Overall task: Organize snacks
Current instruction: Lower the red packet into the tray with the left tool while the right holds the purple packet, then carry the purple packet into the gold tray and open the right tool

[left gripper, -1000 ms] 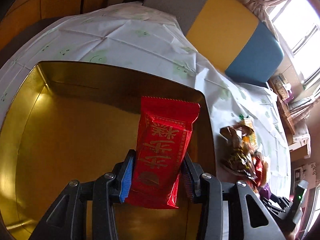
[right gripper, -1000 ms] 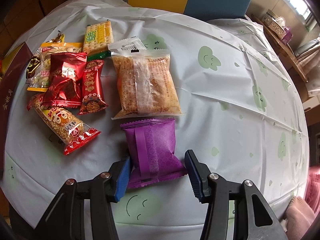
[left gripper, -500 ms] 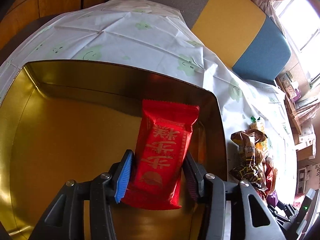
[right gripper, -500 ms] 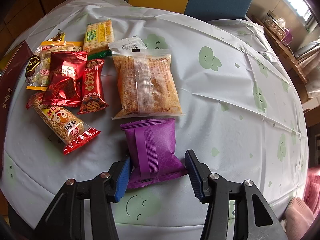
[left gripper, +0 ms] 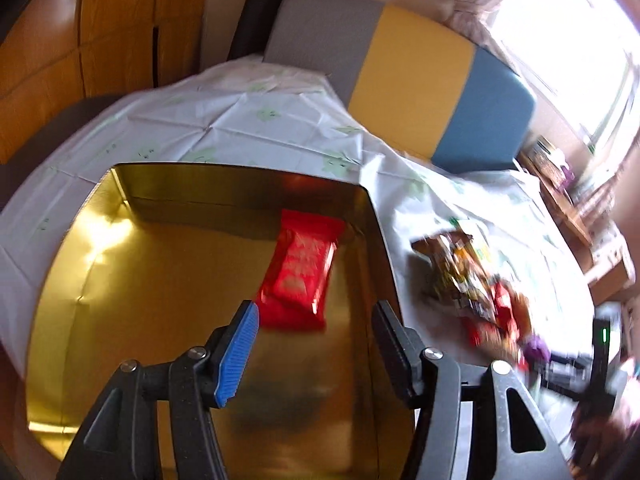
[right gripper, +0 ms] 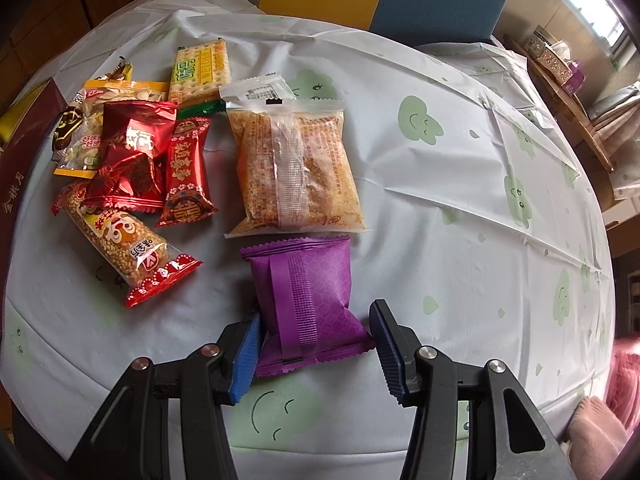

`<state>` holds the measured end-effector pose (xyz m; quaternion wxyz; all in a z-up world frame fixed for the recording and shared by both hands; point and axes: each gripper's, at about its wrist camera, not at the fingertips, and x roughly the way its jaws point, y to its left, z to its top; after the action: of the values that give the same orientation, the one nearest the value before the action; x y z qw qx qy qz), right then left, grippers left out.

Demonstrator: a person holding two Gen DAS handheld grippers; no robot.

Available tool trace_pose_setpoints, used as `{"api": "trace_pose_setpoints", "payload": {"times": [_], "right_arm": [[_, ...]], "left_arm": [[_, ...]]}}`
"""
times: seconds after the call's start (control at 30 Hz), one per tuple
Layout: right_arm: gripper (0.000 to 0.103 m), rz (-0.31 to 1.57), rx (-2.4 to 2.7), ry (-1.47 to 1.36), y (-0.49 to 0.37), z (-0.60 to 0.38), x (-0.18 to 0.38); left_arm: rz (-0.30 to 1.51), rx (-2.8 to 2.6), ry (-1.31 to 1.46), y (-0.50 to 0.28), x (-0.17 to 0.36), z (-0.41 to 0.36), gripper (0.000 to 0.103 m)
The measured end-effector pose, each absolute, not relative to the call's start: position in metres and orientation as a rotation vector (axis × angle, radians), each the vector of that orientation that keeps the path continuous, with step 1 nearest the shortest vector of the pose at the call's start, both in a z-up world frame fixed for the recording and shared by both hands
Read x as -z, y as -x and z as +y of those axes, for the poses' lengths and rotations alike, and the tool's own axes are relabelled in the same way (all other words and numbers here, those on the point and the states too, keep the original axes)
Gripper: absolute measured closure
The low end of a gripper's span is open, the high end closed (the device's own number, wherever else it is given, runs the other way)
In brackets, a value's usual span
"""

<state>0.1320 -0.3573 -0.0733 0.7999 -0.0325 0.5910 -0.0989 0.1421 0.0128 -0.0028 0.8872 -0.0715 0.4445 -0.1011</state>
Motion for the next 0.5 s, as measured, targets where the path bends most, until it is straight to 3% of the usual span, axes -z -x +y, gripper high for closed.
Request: {"api": "trace_pose_setpoints", "payload": {"times": [0.5], "right_arm": [[0.051, 1.263, 0.203, 0.106, -0.112, -0.337, 0.072]], "left_arm": [[0.829, 0.163, -0.054, -0.062, -0.002, 0.005, 0.043]]}}
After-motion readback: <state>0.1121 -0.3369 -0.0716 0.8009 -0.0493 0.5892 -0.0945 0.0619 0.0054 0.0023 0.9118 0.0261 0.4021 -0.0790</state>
